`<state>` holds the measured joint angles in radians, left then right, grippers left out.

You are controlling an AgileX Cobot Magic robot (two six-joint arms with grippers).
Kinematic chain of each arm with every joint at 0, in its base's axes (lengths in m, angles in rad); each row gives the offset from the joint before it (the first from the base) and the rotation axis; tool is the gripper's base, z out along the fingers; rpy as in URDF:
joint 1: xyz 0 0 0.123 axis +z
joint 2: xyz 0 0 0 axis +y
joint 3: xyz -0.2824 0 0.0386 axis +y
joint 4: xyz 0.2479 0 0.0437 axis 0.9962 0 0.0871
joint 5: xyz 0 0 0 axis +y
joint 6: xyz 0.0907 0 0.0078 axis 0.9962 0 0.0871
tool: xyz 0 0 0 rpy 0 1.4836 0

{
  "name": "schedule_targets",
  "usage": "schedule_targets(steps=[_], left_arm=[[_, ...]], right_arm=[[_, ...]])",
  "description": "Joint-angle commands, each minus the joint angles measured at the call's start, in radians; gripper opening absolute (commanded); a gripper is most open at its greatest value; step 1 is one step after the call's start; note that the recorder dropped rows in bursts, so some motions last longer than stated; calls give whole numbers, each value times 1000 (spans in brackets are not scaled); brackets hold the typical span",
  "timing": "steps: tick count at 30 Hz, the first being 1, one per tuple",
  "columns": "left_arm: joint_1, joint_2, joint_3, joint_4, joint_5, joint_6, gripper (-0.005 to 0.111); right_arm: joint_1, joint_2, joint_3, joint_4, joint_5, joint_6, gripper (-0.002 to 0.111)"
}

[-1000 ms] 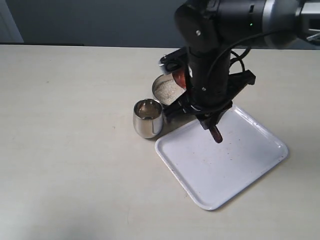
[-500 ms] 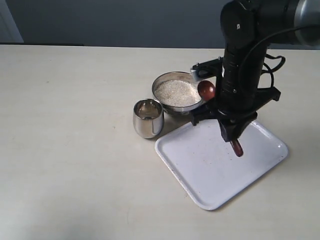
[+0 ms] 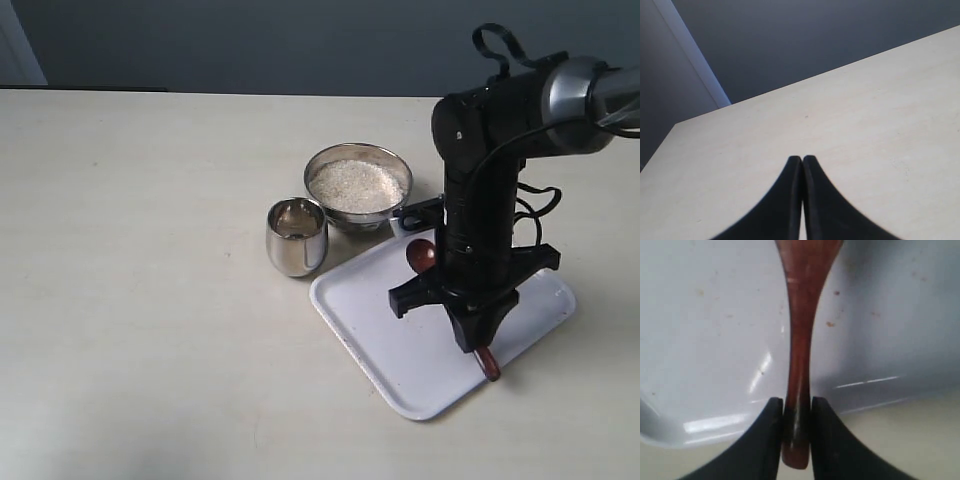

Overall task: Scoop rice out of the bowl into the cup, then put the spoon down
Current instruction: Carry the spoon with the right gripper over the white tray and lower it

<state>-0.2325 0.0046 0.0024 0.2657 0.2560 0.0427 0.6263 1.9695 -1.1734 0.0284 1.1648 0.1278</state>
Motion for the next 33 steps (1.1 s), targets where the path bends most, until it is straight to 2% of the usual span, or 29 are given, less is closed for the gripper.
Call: schedule_targets(steps=[1, 21, 24, 28, 33], left_arm=[[-7, -5, -2, -7, -9, -7, 1], [-7, -5, -2, -7, -9, -7, 1], [-7, -5, -2, -7, -9, -7, 1], [-7, -5, -2, -7, -9, -7, 1], [-7, -5, -2, -7, -9, -7, 1]], right_arm=[[-8, 27, 3, 0, -33, -22, -1], [-8, 29, 3, -18, -85, -49, -1], [-8, 29, 3, -18, -89, -49, 8], [-8, 29, 3, -21, -89, -49, 31], [-8, 29, 3, -28, -89, -49, 34]])
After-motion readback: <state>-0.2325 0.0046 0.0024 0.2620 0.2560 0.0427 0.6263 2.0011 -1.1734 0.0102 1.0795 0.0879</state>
